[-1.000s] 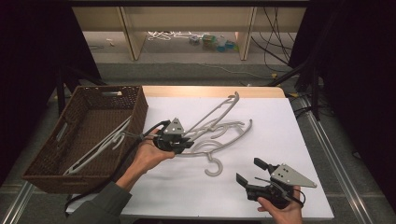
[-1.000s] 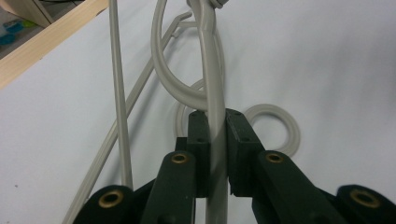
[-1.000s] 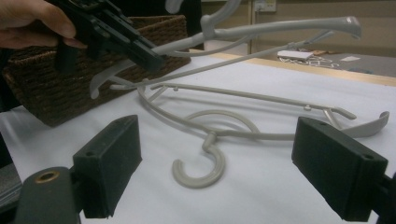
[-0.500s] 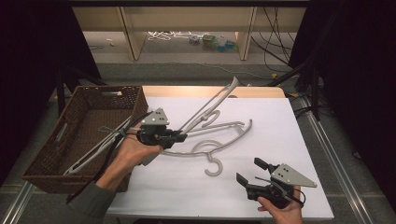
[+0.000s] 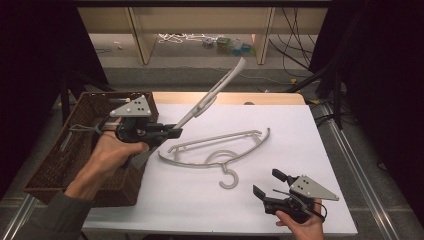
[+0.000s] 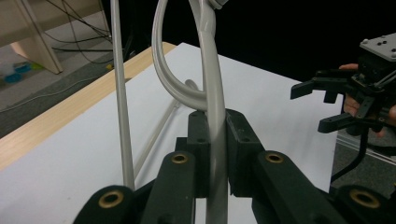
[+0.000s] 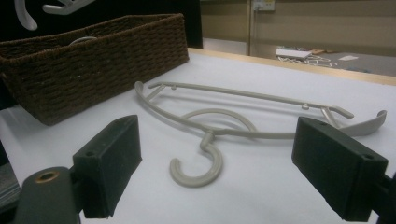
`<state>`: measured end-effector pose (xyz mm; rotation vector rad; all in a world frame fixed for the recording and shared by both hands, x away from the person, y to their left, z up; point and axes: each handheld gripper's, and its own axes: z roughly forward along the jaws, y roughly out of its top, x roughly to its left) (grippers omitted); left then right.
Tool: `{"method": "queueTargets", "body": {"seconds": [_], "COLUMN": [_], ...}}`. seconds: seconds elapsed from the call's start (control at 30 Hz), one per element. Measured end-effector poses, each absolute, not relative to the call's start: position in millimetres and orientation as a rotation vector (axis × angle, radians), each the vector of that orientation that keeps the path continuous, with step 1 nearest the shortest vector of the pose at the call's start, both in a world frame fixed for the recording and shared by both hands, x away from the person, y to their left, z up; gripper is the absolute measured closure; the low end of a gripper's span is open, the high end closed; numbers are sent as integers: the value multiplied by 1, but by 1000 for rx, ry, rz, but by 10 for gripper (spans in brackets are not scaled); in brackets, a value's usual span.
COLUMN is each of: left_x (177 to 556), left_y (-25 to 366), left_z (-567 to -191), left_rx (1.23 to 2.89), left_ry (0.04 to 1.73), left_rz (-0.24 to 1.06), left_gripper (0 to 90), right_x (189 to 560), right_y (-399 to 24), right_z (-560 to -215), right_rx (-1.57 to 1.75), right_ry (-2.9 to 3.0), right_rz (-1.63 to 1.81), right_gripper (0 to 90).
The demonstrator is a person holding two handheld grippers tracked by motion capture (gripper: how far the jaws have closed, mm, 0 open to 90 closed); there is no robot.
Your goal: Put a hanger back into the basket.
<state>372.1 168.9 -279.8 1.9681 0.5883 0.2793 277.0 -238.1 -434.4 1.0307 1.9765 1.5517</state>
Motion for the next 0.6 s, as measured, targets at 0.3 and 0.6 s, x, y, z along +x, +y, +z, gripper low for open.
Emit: {"method": "queueTargets", "body": {"seconds": [0.3, 0.6], "left_x": [372, 370], "left_y": [203, 241], "left_z": [-269, -271], "left_rx": [1994, 1993], "left_ry": [636, 713], "left_rz": [384, 486], "left_gripper": [816, 816], "right_x": [277, 277], "right_y": [-240, -239], "right_z": [-434, -435], "right_rx": [1037, 1032], "right_ry": [1982, 1976], "right_rz": [1539, 1558], "right_gripper": [165, 164]}}
